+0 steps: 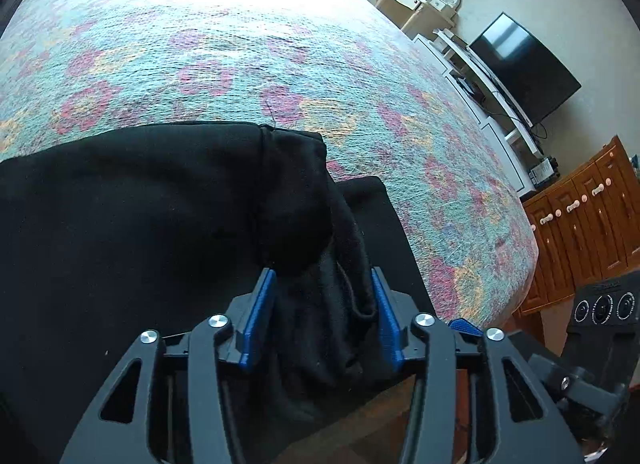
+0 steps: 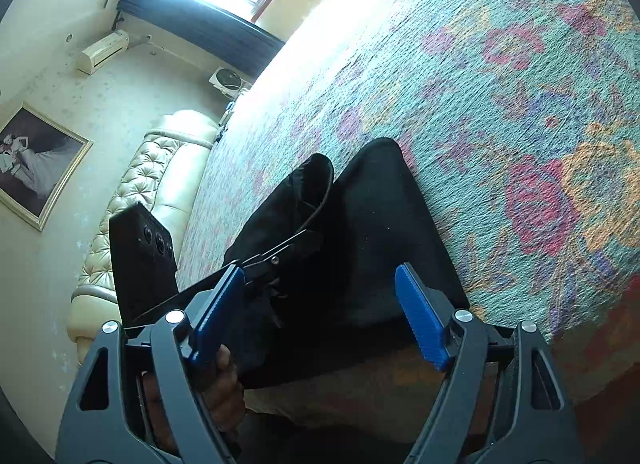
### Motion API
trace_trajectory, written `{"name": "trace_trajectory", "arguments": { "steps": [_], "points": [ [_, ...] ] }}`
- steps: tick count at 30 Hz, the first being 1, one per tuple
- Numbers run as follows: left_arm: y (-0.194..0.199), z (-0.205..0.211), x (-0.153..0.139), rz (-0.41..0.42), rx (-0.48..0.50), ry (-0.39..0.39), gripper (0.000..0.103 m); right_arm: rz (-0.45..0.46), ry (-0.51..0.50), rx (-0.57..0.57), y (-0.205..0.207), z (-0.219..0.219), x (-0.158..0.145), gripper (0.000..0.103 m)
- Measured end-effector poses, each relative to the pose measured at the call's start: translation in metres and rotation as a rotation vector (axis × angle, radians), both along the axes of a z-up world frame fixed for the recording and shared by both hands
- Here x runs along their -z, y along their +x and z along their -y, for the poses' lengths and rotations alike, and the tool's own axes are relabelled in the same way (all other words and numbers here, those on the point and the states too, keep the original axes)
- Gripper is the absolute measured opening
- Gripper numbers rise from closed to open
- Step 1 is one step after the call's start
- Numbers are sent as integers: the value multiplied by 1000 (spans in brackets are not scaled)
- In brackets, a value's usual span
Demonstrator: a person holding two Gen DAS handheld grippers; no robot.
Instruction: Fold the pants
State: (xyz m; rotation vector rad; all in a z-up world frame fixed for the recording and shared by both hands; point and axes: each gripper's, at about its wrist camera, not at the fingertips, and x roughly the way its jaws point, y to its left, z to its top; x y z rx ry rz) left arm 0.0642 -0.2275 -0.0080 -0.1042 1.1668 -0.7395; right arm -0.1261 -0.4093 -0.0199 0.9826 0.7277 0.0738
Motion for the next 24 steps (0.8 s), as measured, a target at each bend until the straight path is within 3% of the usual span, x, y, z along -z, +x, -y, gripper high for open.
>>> {"name": "trace_trajectory", "arguments": {
  "steps": [2, 3, 4, 8, 10, 13, 17, 19, 21, 22, 24],
  "points": [
    [-6, -17, -13, 18, -28, -39, 56, 26, 6, -6, 0, 6, -4, 78],
    [-10, -27, -22, 36, -37, -55, 63, 41, 7, -16, 0, 7, -7, 78],
    [-14, -40, -31, 64, -50, -74, 78, 47, 3, -33, 1, 7, -7, 78],
    [-19, -104, -50, 136, -126, -94, 83, 16, 47, -103, 19, 4, 0, 78],
    [-12, -142, -46, 119, -187, -92, 84, 0, 58, -159, 35, -1, 4, 78],
    [4, -198, -30, 62, -312, -80, 83, -47, -3, -184, 61, -9, 7, 78],
    [17, -258, -5, -36, -467, -135, 83, -112, 53, -212, 93, -15, 24, 77],
    [20, -276, 7, -72, -502, -168, 83, -141, 24, -253, 105, -26, 28, 74],
    [21, -286, 14, -89, -511, -191, 83, -170, 1, -299, 113, -39, 33, 53],
    [21, -289, 18, -95, -506, -203, 83, -183, -8, -318, 115, -45, 35, 47],
    [21, -288, 24, -109, -497, -208, 83, -205, -28, -344, 118, -56, 38, 21]
  ]
}}
